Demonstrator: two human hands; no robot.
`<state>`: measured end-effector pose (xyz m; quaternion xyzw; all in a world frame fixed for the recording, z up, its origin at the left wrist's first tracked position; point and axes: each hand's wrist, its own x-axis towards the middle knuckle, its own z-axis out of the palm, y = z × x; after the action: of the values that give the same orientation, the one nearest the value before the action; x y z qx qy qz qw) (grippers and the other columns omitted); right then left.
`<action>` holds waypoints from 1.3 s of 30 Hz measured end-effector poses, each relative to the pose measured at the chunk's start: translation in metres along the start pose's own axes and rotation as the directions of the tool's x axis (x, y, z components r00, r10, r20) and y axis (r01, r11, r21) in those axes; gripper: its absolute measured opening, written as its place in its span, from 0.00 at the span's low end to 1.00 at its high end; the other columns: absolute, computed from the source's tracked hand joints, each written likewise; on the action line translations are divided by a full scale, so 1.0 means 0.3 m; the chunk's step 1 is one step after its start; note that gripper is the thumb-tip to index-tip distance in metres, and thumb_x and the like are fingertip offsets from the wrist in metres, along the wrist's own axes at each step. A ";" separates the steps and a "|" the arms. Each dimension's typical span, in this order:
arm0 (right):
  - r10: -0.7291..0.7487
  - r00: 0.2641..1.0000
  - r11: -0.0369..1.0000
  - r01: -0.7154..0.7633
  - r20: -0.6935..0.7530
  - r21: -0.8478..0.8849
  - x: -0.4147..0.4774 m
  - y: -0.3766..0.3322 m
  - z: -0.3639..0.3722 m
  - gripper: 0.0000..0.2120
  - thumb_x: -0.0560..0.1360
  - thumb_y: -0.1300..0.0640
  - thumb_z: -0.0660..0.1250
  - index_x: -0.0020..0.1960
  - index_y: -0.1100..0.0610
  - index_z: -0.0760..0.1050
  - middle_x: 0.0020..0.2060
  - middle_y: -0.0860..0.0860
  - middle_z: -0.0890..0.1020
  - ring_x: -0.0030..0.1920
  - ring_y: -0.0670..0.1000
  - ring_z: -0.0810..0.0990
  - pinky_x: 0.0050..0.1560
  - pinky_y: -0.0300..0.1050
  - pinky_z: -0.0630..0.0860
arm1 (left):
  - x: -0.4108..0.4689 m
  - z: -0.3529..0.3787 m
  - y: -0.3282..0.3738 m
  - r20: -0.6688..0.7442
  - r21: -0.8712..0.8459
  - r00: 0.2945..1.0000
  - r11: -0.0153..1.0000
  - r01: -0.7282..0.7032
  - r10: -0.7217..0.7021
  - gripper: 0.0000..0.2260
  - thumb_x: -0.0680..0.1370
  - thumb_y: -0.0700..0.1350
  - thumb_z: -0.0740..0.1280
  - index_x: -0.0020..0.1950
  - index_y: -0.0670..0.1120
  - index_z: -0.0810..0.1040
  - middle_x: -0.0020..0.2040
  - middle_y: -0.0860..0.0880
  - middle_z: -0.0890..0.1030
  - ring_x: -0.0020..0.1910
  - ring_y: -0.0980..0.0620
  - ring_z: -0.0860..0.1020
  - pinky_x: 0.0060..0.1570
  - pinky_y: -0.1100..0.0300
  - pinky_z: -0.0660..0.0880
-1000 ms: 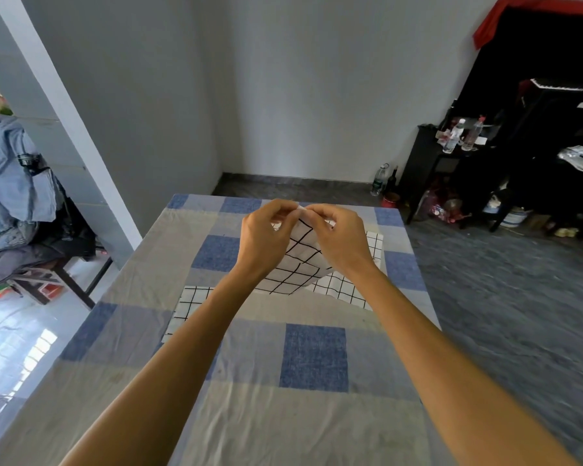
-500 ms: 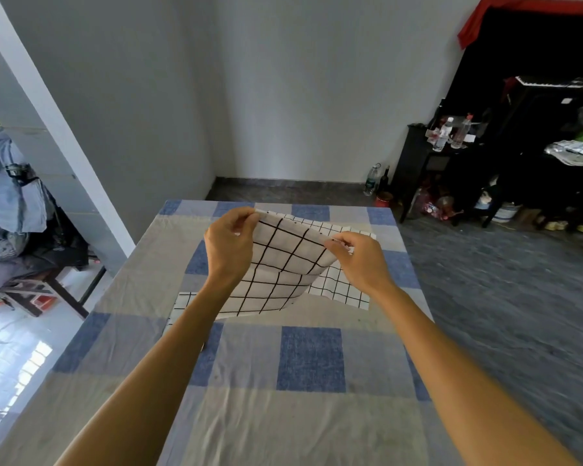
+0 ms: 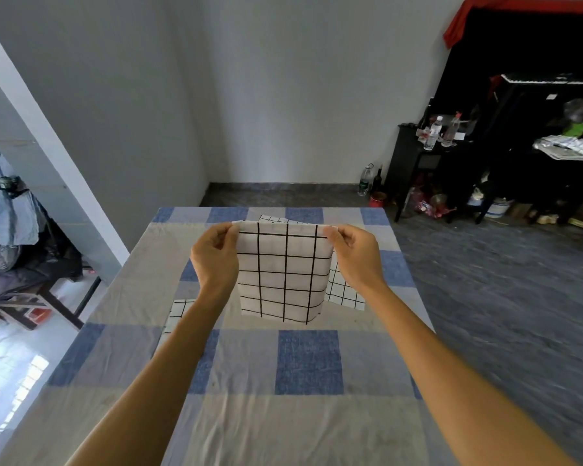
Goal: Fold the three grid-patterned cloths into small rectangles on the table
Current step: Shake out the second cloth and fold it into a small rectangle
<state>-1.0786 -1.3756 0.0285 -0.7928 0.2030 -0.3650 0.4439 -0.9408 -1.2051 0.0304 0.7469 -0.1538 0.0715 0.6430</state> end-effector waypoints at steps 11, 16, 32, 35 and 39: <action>0.066 0.995 0.998 -0.066 0.081 0.002 -0.016 0.015 -0.019 0.10 0.77 0.53 0.66 0.47 0.58 0.81 0.39 0.50 0.83 0.41 0.47 0.80 0.40 0.30 0.74 | 0.004 0.007 -0.010 0.003 -0.028 0.998 0.998 0.059 -0.059 0.06 0.78 0.46 0.66 0.49 0.47 0.82 0.41 0.52 0.82 0.41 0.55 0.80 0.44 0.62 0.78; 0.059 0.998 0.998 -0.058 0.039 -0.009 -0.008 0.012 -0.014 0.13 0.79 0.52 0.64 0.44 0.61 0.80 0.35 0.56 0.82 0.37 0.53 0.78 0.38 0.42 0.75 | -0.003 0.008 -0.021 0.048 0.006 0.998 0.999 0.051 -0.051 0.05 0.78 0.47 0.66 0.49 0.48 0.81 0.41 0.52 0.82 0.41 0.55 0.79 0.48 0.57 0.79; -0.066 0.963 0.950 0.141 0.263 -0.279 -0.010 -0.056 0.027 0.11 0.80 0.54 0.61 0.54 0.51 0.82 0.46 0.47 0.85 0.46 0.46 0.80 0.50 0.42 0.75 | -0.116 0.136 0.080 0.425 0.110 0.733 0.774 -0.624 0.531 0.08 0.75 0.44 0.69 0.52 0.45 0.83 0.46 0.50 0.84 0.46 0.54 0.79 0.54 0.60 0.67; -0.074 0.957 0.930 0.168 0.282 -0.328 -0.007 -0.051 0.025 0.11 0.80 0.54 0.61 0.53 0.52 0.82 0.45 0.48 0.85 0.46 0.47 0.80 0.49 0.46 0.77 | -0.119 0.131 0.077 0.412 0.092 0.721 0.761 -0.642 0.558 0.08 0.74 0.43 0.70 0.52 0.44 0.83 0.45 0.49 0.84 0.44 0.56 0.79 0.51 0.61 0.72; -0.067 0.946 0.925 0.178 0.316 -0.337 -0.008 -0.055 0.031 0.11 0.80 0.54 0.61 0.50 0.52 0.83 0.40 0.48 0.84 0.42 0.46 0.79 0.45 0.46 0.76 | -0.122 0.121 0.065 0.389 0.050 0.716 0.762 -0.646 0.580 0.06 0.74 0.41 0.71 0.50 0.43 0.83 0.43 0.49 0.84 0.43 0.58 0.78 0.46 0.59 0.77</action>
<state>-1.0733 -1.3601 0.0385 -0.9178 0.1466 -0.2248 0.2925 -0.9848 -1.2382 0.0317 0.7087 -0.4979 0.1610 0.4731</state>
